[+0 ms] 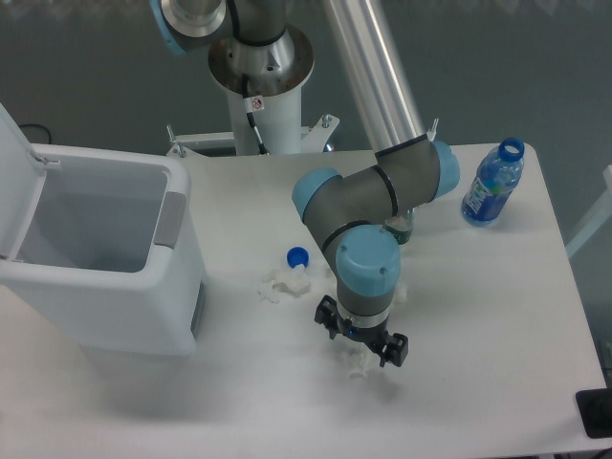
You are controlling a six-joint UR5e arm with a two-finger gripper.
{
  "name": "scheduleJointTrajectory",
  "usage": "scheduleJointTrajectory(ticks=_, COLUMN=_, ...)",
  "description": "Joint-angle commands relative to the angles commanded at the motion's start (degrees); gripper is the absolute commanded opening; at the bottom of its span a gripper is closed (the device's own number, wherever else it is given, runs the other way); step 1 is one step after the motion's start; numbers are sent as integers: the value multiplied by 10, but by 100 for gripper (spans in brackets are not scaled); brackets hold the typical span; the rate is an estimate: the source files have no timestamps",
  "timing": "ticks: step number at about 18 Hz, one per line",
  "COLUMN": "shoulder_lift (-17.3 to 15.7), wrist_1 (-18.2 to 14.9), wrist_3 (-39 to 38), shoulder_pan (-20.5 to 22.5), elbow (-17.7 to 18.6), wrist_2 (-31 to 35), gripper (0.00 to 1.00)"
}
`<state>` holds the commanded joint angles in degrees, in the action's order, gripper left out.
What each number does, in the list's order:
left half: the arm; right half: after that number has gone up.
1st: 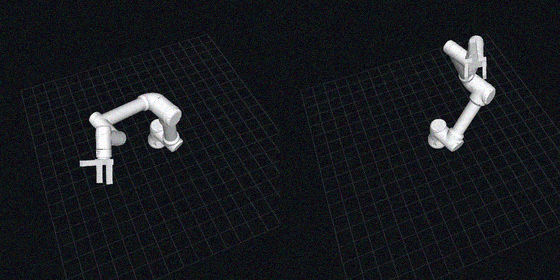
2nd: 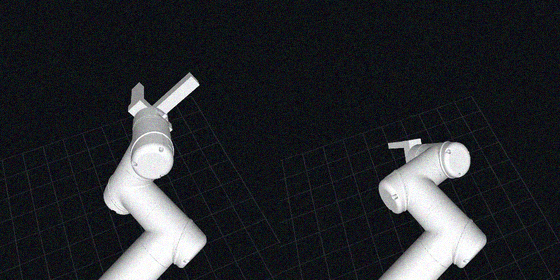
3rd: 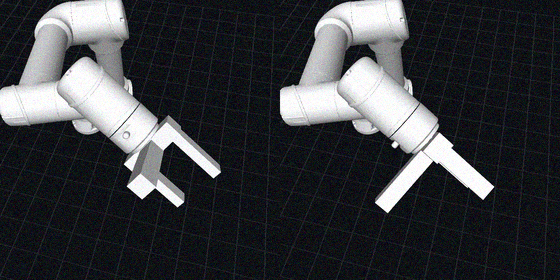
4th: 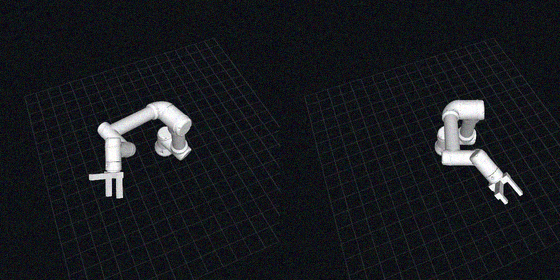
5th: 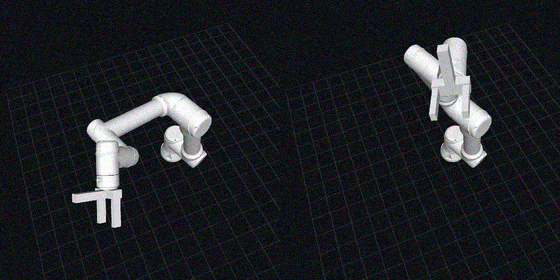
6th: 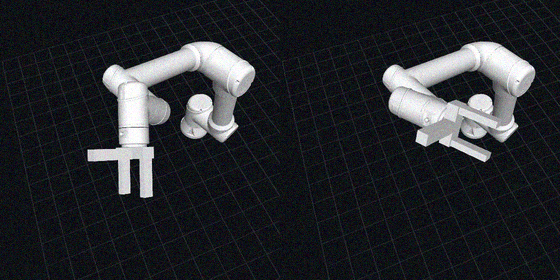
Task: Pick up the paper ball
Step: 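Lower the open gripper down over the crumpled white paper ball, then close the gripper fingers around the paper ball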
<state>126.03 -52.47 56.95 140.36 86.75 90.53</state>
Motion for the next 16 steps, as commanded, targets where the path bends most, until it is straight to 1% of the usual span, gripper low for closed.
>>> scheduleJointTrajectory(ticks=2, shoulder_lift=3, wrist_1=1, wrist_3=0, shoulder_pan=0, elbow=-1, wrist_2=1, gripper=98)
scheduleJointTrajectory(ticks=3, shoulder_lift=3, wrist_1=1, wrist_3=0, shoulder_pan=0, elbow=-1, wrist_2=1, gripper=95)
scheduleJointTrajectory(ticks=5, shoulder_lift=3, wrist_1=1, wrist_3=-2, shoulder_pan=-3, elbow=-2, wrist_2=1, gripper=81)
scheduleJointTrajectory(ticks=7, shoulder_lift=3, wrist_1=1, wrist_3=-2, shoulder_pan=-4, elbow=-2, wrist_2=2, gripper=69)
scheduleJointTrajectory(ticks=11, shoulder_lift=3, wrist_1=1, wrist_3=-2, shoulder_pan=-3, elbow=-2, wrist_2=2, gripper=61)
scheduleJointTrajectory(ticks=13, shoulder_lift=3, wrist_1=1, wrist_3=-2, shoulder_pan=-4, elbow=-3, wrist_2=2, gripper=54)
scheduleJointTrajectory(ticks=16, shoulder_lift=2, wrist_1=0, wrist_3=-4, shoulder_pan=-4, elbow=-2, wrist_2=2, gripper=30)
